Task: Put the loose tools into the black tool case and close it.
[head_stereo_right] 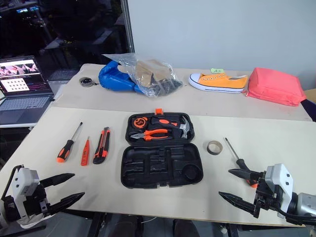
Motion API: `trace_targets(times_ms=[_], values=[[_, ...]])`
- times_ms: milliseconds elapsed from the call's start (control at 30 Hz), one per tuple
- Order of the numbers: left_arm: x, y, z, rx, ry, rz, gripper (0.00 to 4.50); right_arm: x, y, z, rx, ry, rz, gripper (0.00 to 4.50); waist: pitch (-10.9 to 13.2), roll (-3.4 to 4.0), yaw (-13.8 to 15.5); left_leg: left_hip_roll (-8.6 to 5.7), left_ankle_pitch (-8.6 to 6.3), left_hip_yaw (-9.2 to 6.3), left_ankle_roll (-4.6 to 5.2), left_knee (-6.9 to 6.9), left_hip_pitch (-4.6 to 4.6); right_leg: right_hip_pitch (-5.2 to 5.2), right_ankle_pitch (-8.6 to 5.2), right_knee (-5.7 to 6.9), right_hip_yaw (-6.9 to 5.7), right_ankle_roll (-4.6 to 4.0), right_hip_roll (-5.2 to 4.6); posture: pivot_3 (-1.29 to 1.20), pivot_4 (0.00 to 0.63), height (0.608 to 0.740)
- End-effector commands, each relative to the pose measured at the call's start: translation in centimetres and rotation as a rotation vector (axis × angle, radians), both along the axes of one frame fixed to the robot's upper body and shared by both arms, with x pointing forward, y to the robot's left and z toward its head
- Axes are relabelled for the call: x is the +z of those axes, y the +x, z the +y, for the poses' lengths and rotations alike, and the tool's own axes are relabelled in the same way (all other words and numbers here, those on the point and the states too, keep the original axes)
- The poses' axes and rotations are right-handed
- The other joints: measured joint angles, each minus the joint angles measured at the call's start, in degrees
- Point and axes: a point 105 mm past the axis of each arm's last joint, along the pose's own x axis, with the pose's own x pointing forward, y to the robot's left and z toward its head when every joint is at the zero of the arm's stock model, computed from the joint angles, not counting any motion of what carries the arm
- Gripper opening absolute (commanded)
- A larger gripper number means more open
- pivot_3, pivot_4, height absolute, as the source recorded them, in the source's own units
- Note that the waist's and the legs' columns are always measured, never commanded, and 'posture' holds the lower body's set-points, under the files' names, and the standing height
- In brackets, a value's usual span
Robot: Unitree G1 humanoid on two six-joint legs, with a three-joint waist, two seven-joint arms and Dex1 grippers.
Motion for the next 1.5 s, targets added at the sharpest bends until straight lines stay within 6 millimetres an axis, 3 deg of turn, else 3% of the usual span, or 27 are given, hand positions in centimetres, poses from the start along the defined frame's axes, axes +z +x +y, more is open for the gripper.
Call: trace_targets(times_ms=[33,233,367,533,633,833,933,1133,1200,1300,1367,1433,1500], values=[[0.5,0.4,-0.2,0.027,-0.015,-0.025,4.50,1.0,0.3,0.7,0.015,0.023,-0.073,4.44,0.0,0.00,0.0,0.00,0.00,0.00,0.00,0.00,0.00,0.00,0.00,0.00,0.00,0.00,0.00,0.00,0.150,0.740],[2.2,3.7,0.2,0.305,-0.091,-0.104,4.50,2.9,1.3,3.4,0.120,0.124,-0.171,4.44,0.0,-0.04,0.0,0.05,0.01,-0.06,0.02,0.05,-0.01,0.03,0.04,0.01,0.00,0.07,0.02,0.00,0.150,0.740],[2.4,6.2,2.3,0.559,-0.066,0.034,4.50,4.3,1.7,5.2,0.237,0.153,-0.194,4.44,0.0,-0.05,0.0,0.04,0.08,0.00,0.13,0.03,-0.01,0.06,0.05,0.02,-0.03,0.08,0.02,0.00,0.150,0.740],[4.4,9.2,6.1,0.838,-0.003,0.108,4.50,5.5,2.1,6.6,0.363,0.172,-0.208,4.44,0.0,-0.13,0.1,-0.07,0.14,-0.16,0.24,0.05,-0.01,0.06,0.30,0.09,-0.14,0.51,0.20,0.00,0.150,0.740],[4.5,10.5,6.6,0.872,0.016,0.170,4.50,5.9,2.5,6.8,0.390,0.178,-0.225,4.44,0.0,-0.19,-0.2,-0.13,0.14,-0.18,0.24,0.01,-0.04,0.04,0.29,0.07,-0.12,0.52,0.26,0.00,0.150,0.740],[2.4,12.8,6.5,0.830,0.112,0.302,4.50,5.8,3.0,6.9,0.403,0.178,-0.240,4.44,0.0,-0.27,0.0,-0.20,0.00,-0.20,0.16,-0.03,-0.17,-0.03,0.43,0.04,-0.12,0.26,0.23,0.00,0.150,0.740],[1.4,13.0,6.7,0.821,0.148,0.351,3.68,6.0,2.9,6.7,0.393,0.173,-0.256,4.50,0.0,-0.28,0.0,-0.22,-0.02,-0.20,0.15,-0.01,-0.26,-0.09,0.45,0.03,-0.12,0.22,0.19,0.00,0.150,0.740],[1.5,13.1,6.8,0.798,0.173,0.313,1.68,6.0,2.7,6.8,0.381,0.171,-0.260,4.50,0.0,-0.28,0.0,-0.17,-0.02,-0.21,0.15,0.01,-0.25,-0.09,0.46,0.06,-0.13,0.21,0.16,0.00,0.150,0.740],[3.0,13.4,6.1,0.749,0.134,0.205,0.92,5.9,2.6,6.8,0.368,0.170,-0.256,4.50,0.0,-0.28,0.0,-0.17,-0.02,-0.21,0.15,0.02,-0.25,-0.08,0.46,0.07,-0.13,0.21,0.13,0.00,0.150,0.740],[6.7,13.4,3.8,0.588,0.042,0.040,0.85,5.9,2.5,6.7,0.342,0.172,-0.249,4.50,0.1,-0.34,0.0,-0.14,-0.02,-0.21,0.15,0.01,-0.30,-0.10,0.46,0.05,-0.12,0.21,0.07,0.00,0.150,0.740],[9.6,12.2,0.0,0.324,0.054,-0.063,0.85,5.7,2.5,6.4,0.317,0.171,-0.245,4.50,0.1,-0.47,0.1,-0.13,-0.02,-0.22,0.15,0.02,-0.35,-0.14,0.46,0.04,-0.14,0.21,0.04,0.00,0.150,0.740],[10.2,11.0,-3.7,0.063,0.135,-0.076,0.85,5.6,2.4,6.0,0.293,0.165,-0.242,4.50,0.1,-0.50,0.3,-0.14,-0.02,-0.25,0.14,0.01,-0.39,-0.12,0.46,0.00,-0.22,0.20,0.02,0.00,0.150,0.740],[9.1,10.1,-6.8,-0.164,0.245,-0.046,0.85,5.4,2.3,5.4,0.261,0.150,-0.241,4.50,0.0,-0.24,0.5,-0.20,-0.03,-0.20,0.14,-0.02,-0.36,-0.07,0.44,-0.07,-0.20,0.22,-0.06,0.00,0.150,0.740]])
